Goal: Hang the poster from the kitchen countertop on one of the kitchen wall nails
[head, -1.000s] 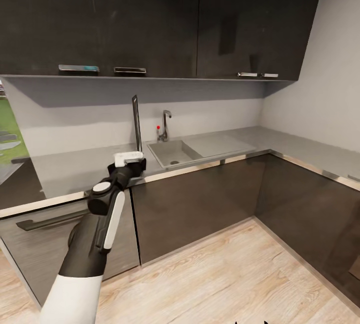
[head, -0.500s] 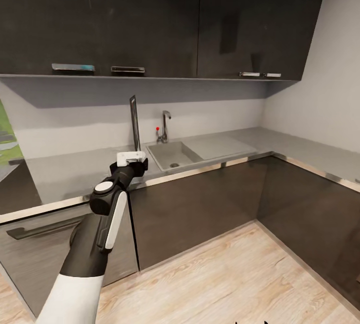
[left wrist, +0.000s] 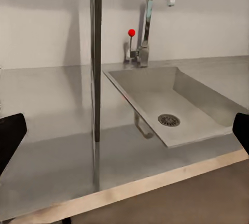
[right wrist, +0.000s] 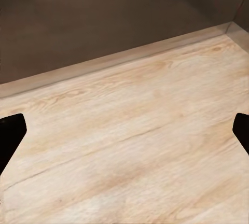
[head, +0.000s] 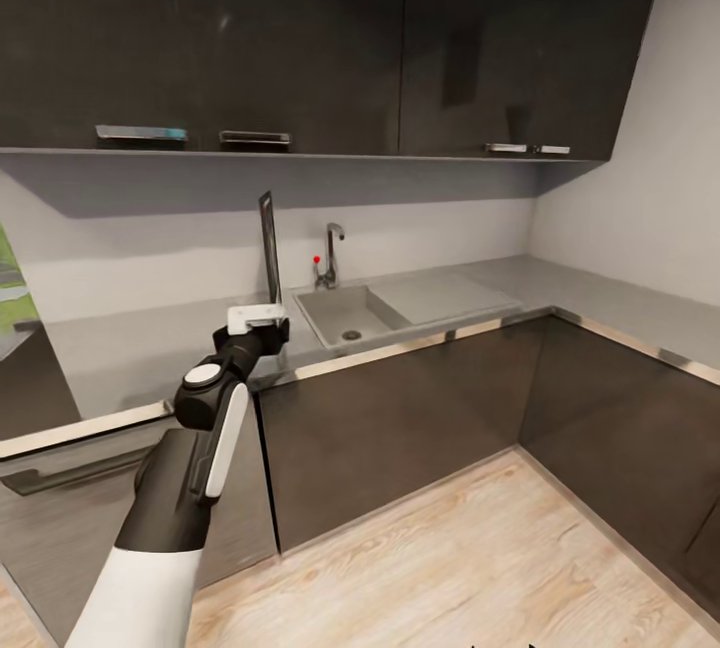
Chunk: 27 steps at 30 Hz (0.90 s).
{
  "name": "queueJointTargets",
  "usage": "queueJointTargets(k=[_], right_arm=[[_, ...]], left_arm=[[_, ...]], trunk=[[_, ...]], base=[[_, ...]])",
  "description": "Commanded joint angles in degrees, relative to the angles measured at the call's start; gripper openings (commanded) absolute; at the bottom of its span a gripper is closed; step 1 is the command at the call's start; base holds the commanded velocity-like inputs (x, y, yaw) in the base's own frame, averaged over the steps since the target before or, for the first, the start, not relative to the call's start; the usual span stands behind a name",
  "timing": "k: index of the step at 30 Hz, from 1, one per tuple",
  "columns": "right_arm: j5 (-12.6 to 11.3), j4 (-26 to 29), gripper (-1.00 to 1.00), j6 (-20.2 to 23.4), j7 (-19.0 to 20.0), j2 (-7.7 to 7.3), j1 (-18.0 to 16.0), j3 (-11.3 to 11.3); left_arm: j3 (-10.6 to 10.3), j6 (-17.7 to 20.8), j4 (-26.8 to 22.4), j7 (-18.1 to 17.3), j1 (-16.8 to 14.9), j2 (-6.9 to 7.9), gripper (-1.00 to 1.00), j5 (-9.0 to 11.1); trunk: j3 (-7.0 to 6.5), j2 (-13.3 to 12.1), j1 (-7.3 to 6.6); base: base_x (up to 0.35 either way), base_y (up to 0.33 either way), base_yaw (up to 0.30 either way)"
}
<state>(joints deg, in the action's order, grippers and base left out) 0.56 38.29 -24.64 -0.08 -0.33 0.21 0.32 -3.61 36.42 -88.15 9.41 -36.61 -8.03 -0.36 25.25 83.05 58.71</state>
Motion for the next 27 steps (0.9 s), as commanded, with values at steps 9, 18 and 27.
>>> queueJointTargets(k=[9,18,27], right_arm=[[0.1,0.0,1.00,-0.1,0.0,0.01,0.0,0.0],[0.1,-0.1,1.00,-0.1,0.0,-0.02,0.0,0.0],[0.1,-0.1,1.00,-0.1,0.0,-0.02,0.0,0.0]], left_arm=[[0.0,-2.9,3.9,0.3,0.0,0.26,1.00,-0.1],[0.0,-7.6,10.0,0.3,0.0,0.24,1.00,0.1],[0.0,-9.4,12.6,0.3,0.0,0.21,1.00,0.2]], trunk=[[0.05,0.0,0.02],[0.05,0.0,0.02],[0.05,0.0,0.02]], base=[[0.142,0.100,0.000],[0.014,0.010,0.000],[0.118,0.001,0.000]])
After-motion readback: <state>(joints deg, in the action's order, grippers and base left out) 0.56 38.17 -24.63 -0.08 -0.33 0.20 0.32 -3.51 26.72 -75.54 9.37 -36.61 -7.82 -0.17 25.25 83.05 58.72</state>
